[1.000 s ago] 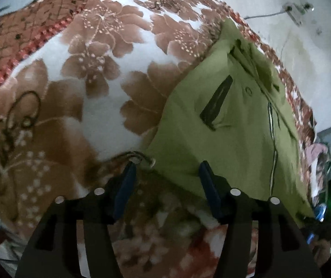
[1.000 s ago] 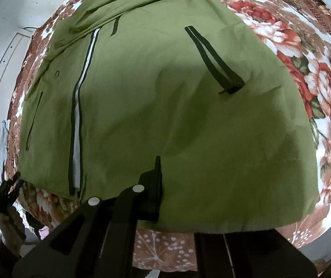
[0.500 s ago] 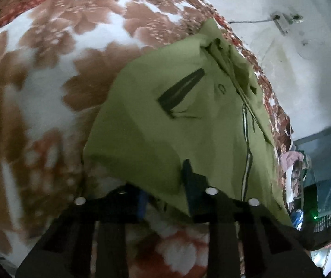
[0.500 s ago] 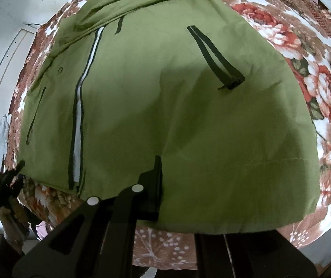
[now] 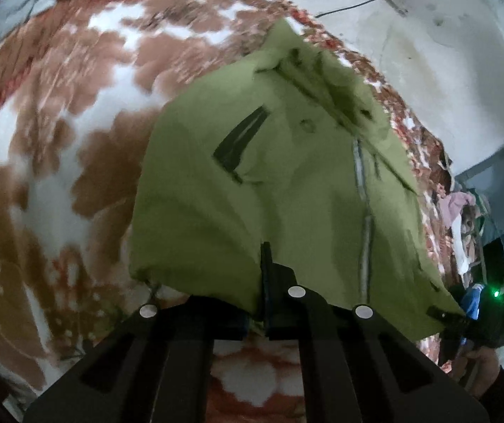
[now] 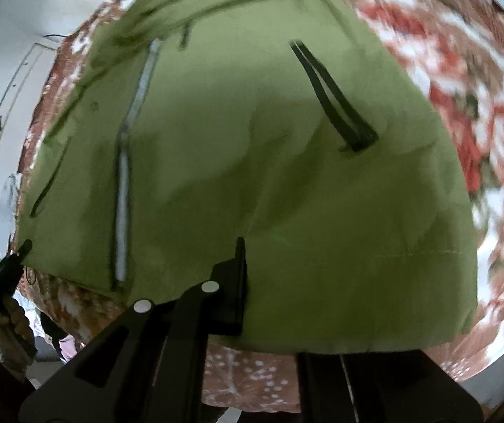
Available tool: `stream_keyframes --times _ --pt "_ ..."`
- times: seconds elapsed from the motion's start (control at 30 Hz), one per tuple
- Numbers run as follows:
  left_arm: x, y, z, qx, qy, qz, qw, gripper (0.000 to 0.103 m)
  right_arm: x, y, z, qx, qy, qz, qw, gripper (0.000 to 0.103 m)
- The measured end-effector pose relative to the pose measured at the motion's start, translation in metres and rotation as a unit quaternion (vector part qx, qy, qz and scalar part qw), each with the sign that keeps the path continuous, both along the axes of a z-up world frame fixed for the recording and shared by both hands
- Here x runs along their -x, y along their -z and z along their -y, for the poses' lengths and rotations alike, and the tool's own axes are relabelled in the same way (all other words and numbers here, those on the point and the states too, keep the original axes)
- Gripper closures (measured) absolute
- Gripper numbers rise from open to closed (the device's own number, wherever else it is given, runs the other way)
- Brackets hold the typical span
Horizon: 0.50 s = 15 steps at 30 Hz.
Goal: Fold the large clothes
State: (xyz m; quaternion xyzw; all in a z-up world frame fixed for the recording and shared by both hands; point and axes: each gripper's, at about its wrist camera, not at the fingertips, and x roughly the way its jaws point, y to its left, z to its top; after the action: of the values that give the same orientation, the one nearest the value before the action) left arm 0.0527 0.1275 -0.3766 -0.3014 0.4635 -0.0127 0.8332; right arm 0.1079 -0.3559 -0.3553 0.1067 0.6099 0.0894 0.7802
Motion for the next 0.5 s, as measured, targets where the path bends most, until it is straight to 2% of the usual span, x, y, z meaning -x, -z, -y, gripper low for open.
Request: stream_keyframes --times 0.27,0.37,0.5 --pt "-0.059 -0.078 0.021 -0.041 0.024 0.033 0.9983 0.100 -0.054 -0.077 -0.013 -0.021 -0.021 0.056 0.998 0.098" --pt "-0.092 -0.117 0.033 -0.059 0.033 0.050 0.9964 0.100 -0.082 -0.106 -0.013 -0.018 -0.027 0.083 0.996 0.098" --pt "-0.136 -0.152 0.043 -0.074 0.039 0.063 0.9945 0.100 -0.129 -0.139 -0.009 -0.023 -0.029 0.099 0.994 0.098"
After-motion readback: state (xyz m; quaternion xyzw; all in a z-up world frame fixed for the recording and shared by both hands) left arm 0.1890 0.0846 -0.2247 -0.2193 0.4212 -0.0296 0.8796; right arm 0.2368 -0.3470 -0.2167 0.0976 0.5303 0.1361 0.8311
